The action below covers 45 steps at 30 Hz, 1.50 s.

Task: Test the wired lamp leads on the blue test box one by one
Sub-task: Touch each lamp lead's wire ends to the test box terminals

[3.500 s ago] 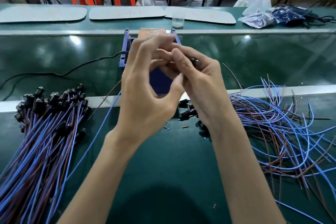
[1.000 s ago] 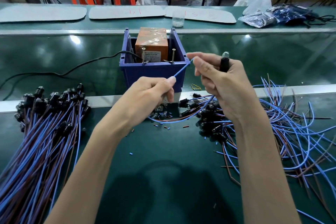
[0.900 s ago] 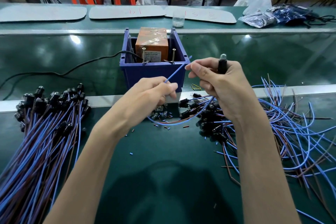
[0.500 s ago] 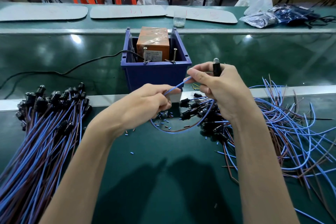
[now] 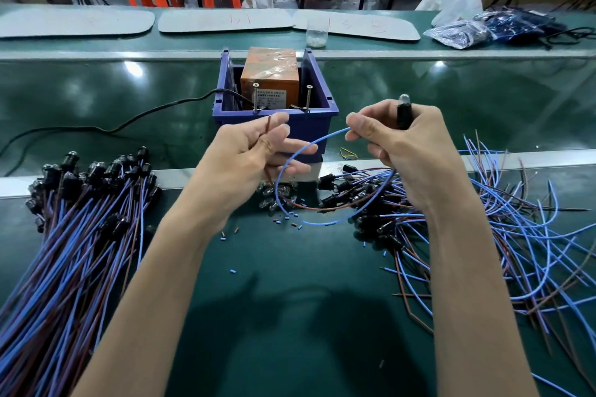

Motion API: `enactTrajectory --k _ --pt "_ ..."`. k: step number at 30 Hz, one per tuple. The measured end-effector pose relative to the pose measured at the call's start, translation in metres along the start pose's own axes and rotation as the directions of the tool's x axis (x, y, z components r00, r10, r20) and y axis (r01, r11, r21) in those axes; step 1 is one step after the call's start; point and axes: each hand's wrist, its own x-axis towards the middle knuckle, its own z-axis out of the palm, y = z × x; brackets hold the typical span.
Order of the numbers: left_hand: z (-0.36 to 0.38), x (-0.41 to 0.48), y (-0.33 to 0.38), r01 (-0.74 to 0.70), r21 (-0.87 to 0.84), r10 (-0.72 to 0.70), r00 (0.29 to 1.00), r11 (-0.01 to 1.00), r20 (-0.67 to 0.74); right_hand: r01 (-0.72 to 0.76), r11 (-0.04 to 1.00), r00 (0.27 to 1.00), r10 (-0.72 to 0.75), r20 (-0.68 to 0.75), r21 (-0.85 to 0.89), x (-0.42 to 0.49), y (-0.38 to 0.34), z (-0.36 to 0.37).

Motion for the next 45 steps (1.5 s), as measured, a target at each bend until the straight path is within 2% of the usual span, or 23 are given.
enactTrajectory --k 6,11,16,19,24,28,34,40,45 --pt "0.011 -0.001 -0.003 0.006 -0.022 -0.007 1.0 1.0 -0.003 0.098 0.992 0.982 -0.083 0.167 -0.081 -0.002 0.0 0.008" --pt "0.014 -0.001 -0.009 -0.048 0.187 0.031 0.995 0.981 0.091 0.146 0.981 0.978 -0.123 0.169 -0.13 -0.003 0.001 0.015" --pt "0.012 0.002 -0.012 -0.045 0.213 0.041 0.999 0.976 0.025 0.103 0.977 0.988 -0.078 0.136 -0.186 0.0 0.006 0.011" --pt "0.01 0.003 -0.014 -0.017 0.241 0.02 1.0 0.97 -0.01 0.071 0.976 0.986 -0.037 0.162 -0.207 0.001 0.008 0.01" --pt "0.006 0.007 -0.017 0.025 0.416 -0.034 0.999 0.909 0.015 0.038 0.971 0.975 0.015 0.224 -0.234 0.001 0.008 0.005" --pt "0.005 0.008 -0.016 0.043 0.357 -0.03 0.999 0.933 -0.04 -0.006 0.973 0.989 0.04 0.141 -0.231 0.002 0.01 0.007" --pt "0.005 0.006 -0.014 -0.038 0.197 0.049 0.997 0.98 -0.051 -0.022 0.974 0.996 0.042 0.082 -0.225 0.003 0.011 0.009" --pt "0.006 0.007 -0.016 -0.018 0.152 0.034 0.994 0.988 -0.102 0.032 0.968 0.987 0.009 0.16 -0.251 0.001 0.009 0.007" --pt "0.009 0.006 -0.017 -0.013 0.153 0.025 0.997 0.988 -0.074 0.076 0.96 0.966 -0.004 0.26 -0.268 -0.001 0.009 0.014"
